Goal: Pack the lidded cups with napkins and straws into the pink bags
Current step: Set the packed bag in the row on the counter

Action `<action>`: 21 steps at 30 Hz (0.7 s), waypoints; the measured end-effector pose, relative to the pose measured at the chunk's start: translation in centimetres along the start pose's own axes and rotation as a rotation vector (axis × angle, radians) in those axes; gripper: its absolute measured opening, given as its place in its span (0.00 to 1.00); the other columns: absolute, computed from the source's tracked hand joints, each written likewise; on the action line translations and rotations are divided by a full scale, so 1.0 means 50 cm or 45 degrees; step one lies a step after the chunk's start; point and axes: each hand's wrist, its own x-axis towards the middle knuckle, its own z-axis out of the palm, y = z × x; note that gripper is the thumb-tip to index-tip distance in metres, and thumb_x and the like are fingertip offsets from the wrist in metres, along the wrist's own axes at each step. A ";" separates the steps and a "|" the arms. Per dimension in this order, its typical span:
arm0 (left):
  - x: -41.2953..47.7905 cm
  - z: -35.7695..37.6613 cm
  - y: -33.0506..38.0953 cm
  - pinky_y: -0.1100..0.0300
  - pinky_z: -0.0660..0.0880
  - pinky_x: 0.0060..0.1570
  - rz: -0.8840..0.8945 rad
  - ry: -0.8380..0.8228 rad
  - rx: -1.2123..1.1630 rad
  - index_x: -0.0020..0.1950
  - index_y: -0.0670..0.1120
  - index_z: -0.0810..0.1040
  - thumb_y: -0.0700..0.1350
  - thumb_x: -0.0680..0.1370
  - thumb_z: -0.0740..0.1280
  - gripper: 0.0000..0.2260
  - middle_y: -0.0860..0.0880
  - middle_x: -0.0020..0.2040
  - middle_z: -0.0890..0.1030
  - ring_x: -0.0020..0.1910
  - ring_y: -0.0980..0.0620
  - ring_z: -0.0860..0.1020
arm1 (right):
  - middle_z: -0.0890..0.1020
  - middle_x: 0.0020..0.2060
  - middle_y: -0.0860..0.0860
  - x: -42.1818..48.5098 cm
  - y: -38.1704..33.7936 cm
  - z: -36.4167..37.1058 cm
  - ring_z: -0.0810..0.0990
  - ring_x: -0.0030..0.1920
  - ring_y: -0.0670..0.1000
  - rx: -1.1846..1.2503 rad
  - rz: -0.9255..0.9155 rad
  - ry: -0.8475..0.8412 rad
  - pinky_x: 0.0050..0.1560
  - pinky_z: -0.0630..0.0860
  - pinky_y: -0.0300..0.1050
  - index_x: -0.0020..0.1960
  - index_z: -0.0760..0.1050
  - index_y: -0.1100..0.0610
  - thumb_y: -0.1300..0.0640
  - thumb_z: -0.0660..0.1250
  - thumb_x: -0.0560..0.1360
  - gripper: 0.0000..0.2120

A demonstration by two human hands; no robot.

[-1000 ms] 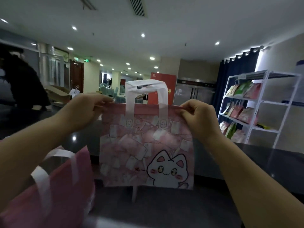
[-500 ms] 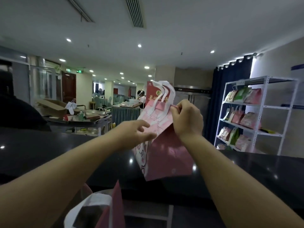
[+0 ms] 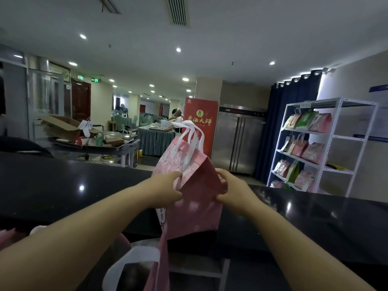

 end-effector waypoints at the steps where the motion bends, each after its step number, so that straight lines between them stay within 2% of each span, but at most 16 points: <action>1: 0.001 0.007 -0.007 0.59 0.75 0.37 -0.026 -0.017 -0.007 0.73 0.57 0.52 0.51 0.71 0.65 0.34 0.45 0.57 0.75 0.43 0.52 0.76 | 0.80 0.50 0.45 -0.002 0.002 0.010 0.79 0.50 0.46 -0.020 0.030 -0.007 0.50 0.79 0.45 0.68 0.65 0.41 0.59 0.68 0.68 0.32; 3: 0.000 0.024 -0.016 0.62 0.70 0.31 -0.042 -0.045 -0.030 0.74 0.57 0.49 0.54 0.70 0.67 0.38 0.48 0.49 0.74 0.39 0.54 0.74 | 0.80 0.53 0.48 0.001 0.006 0.031 0.79 0.51 0.51 -0.039 0.067 0.021 0.50 0.78 0.49 0.68 0.61 0.38 0.55 0.66 0.69 0.30; 5: 0.003 0.032 -0.023 0.62 0.70 0.31 -0.056 -0.008 -0.081 0.74 0.57 0.50 0.51 0.69 0.70 0.39 0.50 0.45 0.73 0.38 0.55 0.74 | 0.79 0.54 0.49 0.009 0.005 0.047 0.78 0.49 0.52 -0.092 0.051 0.088 0.46 0.75 0.48 0.67 0.62 0.40 0.53 0.65 0.72 0.26; 8: 0.007 0.021 -0.037 0.55 0.78 0.43 -0.075 0.094 -0.154 0.73 0.55 0.55 0.47 0.68 0.71 0.38 0.45 0.56 0.76 0.45 0.49 0.78 | 0.79 0.54 0.51 0.023 -0.011 0.066 0.76 0.47 0.51 -0.124 0.006 0.191 0.45 0.74 0.47 0.65 0.66 0.45 0.55 0.67 0.71 0.24; 10: 0.003 0.007 -0.051 0.54 0.78 0.46 -0.057 0.150 -0.227 0.71 0.54 0.58 0.47 0.67 0.73 0.37 0.45 0.60 0.76 0.47 0.49 0.79 | 0.78 0.53 0.52 0.033 -0.029 0.079 0.76 0.49 0.54 -0.132 0.003 0.231 0.44 0.74 0.47 0.63 0.67 0.48 0.57 0.69 0.70 0.23; 14: -0.016 -0.034 -0.096 0.53 0.78 0.48 -0.011 0.242 -0.304 0.66 0.52 0.66 0.46 0.65 0.75 0.32 0.50 0.55 0.79 0.49 0.51 0.79 | 0.76 0.51 0.54 0.055 -0.089 0.121 0.76 0.48 0.56 -0.215 -0.008 0.212 0.42 0.73 0.46 0.55 0.71 0.55 0.59 0.69 0.69 0.16; 17: -0.029 -0.077 -0.155 0.52 0.77 0.46 -0.024 0.295 -0.179 0.60 0.49 0.70 0.42 0.66 0.72 0.24 0.48 0.53 0.79 0.48 0.49 0.78 | 0.77 0.51 0.54 0.073 -0.148 0.162 0.76 0.49 0.56 -0.231 -0.022 0.180 0.45 0.75 0.47 0.57 0.70 0.56 0.60 0.69 0.69 0.17; 19: -0.037 -0.108 -0.205 0.53 0.76 0.45 -0.021 0.304 -0.139 0.56 0.49 0.71 0.43 0.66 0.73 0.22 0.48 0.51 0.79 0.47 0.49 0.77 | 0.79 0.50 0.54 0.089 -0.195 0.193 0.77 0.49 0.56 -0.235 -0.018 0.136 0.44 0.76 0.47 0.58 0.69 0.55 0.60 0.69 0.70 0.19; 21: -0.046 -0.140 -0.260 0.51 0.75 0.48 -0.022 0.296 -0.085 0.55 0.48 0.71 0.43 0.65 0.75 0.22 0.47 0.51 0.79 0.49 0.47 0.76 | 0.79 0.50 0.54 0.109 -0.247 0.228 0.78 0.49 0.56 -0.238 -0.003 0.086 0.43 0.75 0.47 0.59 0.69 0.54 0.60 0.69 0.70 0.19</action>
